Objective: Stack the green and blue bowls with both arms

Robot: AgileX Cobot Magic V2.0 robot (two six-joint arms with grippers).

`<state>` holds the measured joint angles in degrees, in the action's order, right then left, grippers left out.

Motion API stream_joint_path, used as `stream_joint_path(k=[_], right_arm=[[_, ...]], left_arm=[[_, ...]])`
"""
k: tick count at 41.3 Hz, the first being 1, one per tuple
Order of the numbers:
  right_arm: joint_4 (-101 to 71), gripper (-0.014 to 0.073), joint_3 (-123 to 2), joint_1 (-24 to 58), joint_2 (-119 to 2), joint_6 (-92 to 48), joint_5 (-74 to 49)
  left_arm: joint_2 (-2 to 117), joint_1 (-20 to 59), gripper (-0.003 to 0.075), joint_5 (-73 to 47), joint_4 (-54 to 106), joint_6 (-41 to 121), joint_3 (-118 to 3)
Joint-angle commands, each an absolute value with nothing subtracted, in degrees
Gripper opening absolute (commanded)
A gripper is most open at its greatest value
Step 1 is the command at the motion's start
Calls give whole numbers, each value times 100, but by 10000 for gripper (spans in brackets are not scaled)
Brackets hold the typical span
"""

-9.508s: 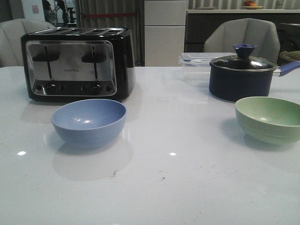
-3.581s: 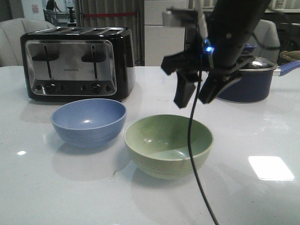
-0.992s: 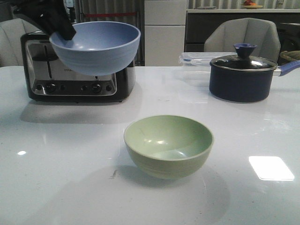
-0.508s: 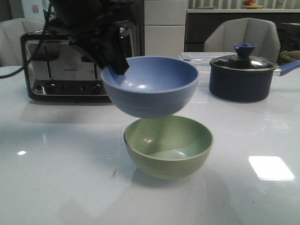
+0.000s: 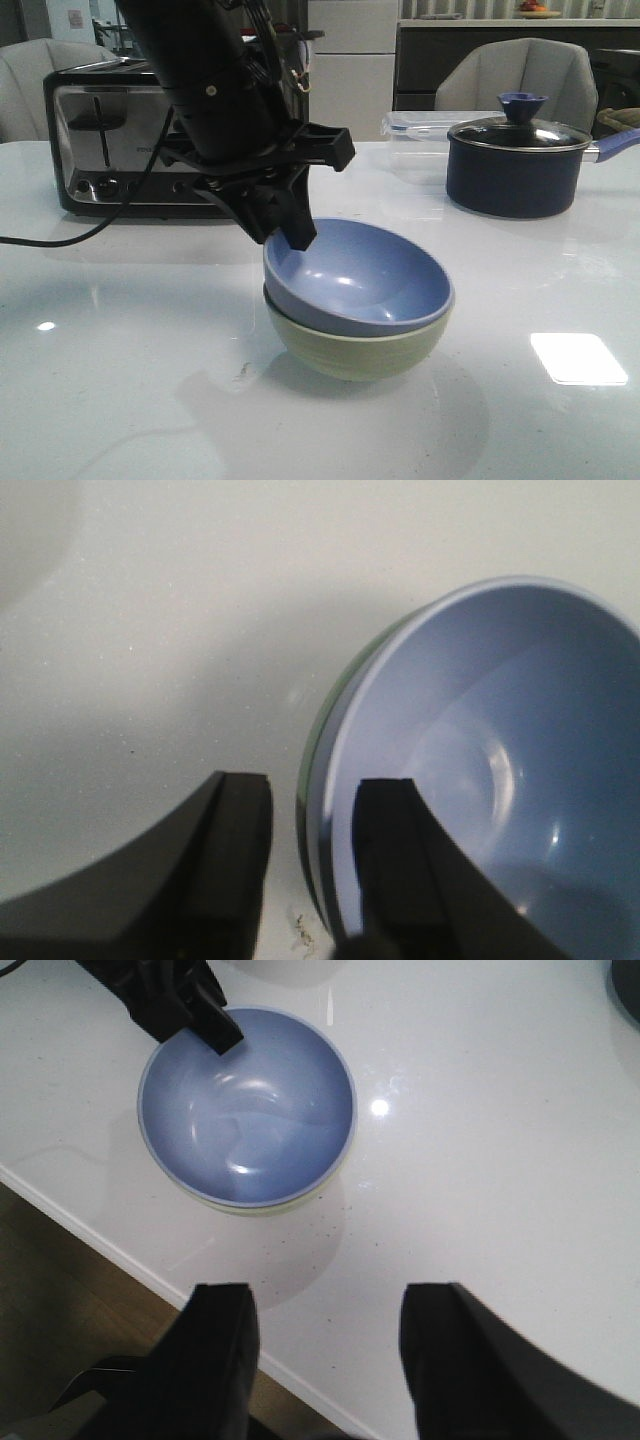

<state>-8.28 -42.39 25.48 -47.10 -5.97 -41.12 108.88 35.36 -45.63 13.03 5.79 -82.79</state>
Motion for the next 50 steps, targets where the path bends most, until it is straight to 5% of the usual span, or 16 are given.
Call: stream_joint_path(k=[1,50], right_arm=[[-830,447,-4397,2549,-4677,-675,-3757],[-329,430,-4397,2549,-4677,-675,-3775]], left_arm=[[10453,3574,407,-4373,1347,586,-8473],[4122,3574,403,-4289,-300,576,-4140]])
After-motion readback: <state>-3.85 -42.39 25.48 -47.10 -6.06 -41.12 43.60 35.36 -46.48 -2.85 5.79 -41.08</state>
